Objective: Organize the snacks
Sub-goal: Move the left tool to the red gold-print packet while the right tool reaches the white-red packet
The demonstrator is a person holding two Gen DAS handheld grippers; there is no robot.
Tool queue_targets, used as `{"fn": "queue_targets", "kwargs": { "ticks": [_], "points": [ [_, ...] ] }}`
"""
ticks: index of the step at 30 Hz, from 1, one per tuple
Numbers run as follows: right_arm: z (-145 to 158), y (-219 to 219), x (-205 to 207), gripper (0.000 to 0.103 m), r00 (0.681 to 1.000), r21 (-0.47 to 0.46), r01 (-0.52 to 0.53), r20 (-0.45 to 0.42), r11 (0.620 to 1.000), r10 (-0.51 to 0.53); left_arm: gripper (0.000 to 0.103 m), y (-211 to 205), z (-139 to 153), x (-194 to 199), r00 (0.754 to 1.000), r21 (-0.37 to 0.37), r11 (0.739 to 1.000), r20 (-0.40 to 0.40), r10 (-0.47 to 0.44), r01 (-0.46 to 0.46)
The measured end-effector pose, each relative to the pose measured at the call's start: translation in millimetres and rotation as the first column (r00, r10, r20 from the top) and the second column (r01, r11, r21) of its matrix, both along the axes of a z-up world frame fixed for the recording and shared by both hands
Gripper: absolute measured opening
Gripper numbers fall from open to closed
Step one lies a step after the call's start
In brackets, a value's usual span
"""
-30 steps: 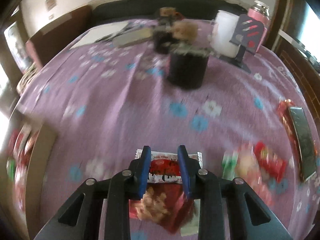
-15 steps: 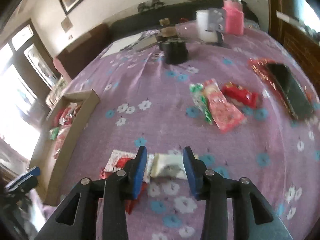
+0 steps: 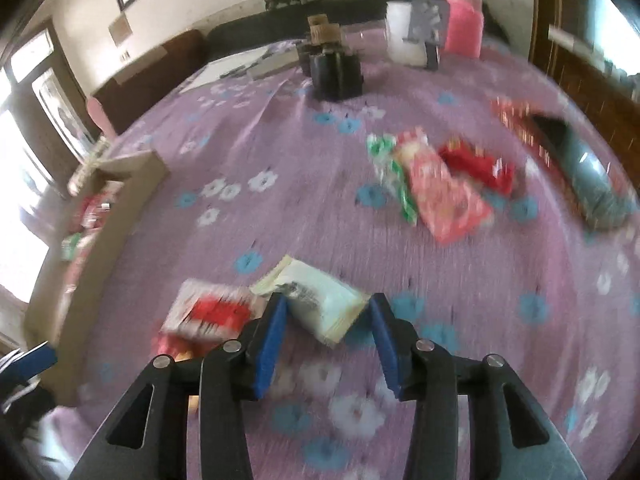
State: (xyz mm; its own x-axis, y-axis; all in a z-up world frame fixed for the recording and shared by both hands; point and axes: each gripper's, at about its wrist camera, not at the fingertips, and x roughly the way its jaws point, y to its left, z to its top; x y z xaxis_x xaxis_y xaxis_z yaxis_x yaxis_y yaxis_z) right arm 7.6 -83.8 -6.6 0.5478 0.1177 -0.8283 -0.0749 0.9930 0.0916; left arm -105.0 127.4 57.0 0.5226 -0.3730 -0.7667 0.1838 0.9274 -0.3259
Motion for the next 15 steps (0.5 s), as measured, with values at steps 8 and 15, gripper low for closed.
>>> {"fn": "queue_targets", "kwargs": {
  "ticks": [8, 15],
  "points": [
    [16.5, -1.8, -14.7, 0.050, 0.999, 0.126, -0.051, 0.027, 0.991, 0.048, 0.064, 7.5, -4.7, 3.0, 1.000, -0.004, 1.000, -0.016, 0.017, -0.017],
    [8.9, 19.0, -43.9, 0.053, 0.972, 0.293, -0.208, -0.045, 0.933, 0.230, 0.064, -5.8, -13.3, 3.7, 0.999, -0.020, 0.999, -0.042, -0.033, 0.032]
  ]
}}
